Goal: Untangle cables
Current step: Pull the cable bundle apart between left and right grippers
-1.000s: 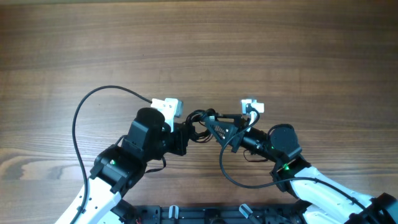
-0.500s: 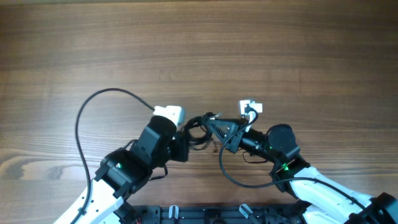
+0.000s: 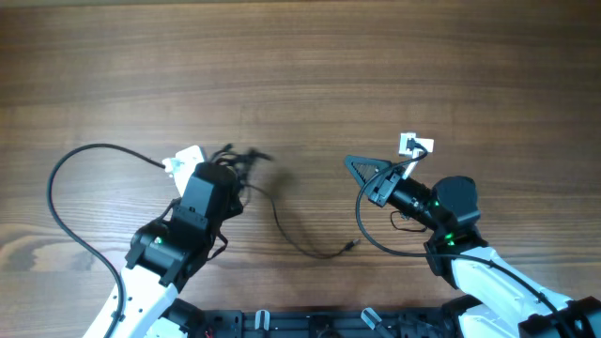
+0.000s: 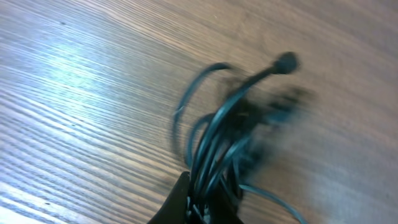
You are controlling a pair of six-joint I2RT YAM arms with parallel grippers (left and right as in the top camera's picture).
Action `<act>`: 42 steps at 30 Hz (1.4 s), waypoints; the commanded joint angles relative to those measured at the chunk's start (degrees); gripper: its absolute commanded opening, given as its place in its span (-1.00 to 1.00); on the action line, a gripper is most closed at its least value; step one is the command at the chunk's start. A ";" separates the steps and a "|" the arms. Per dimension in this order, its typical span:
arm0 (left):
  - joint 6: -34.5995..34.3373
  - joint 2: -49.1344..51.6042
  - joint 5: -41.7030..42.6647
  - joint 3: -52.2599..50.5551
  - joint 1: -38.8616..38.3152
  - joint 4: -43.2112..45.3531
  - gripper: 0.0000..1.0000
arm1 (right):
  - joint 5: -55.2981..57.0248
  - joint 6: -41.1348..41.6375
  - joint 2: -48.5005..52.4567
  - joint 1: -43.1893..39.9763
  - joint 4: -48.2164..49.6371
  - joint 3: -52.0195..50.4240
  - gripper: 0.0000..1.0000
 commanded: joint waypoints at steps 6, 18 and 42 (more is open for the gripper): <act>9.57 -0.11 17.70 -0.35 0.63 8.98 -0.92 | -4.00 0.22 -0.04 0.22 -2.10 0.61 0.08; 20.13 -0.11 39.89 -0.35 0.61 15.69 -0.92 | -1.64 -1.16 -0.04 5.25 -7.74 0.61 0.11; 22.88 0.96 52.98 -0.35 -3.93 17.46 -0.92 | 2.19 4.70 -0.04 6.08 1.73 0.61 -0.91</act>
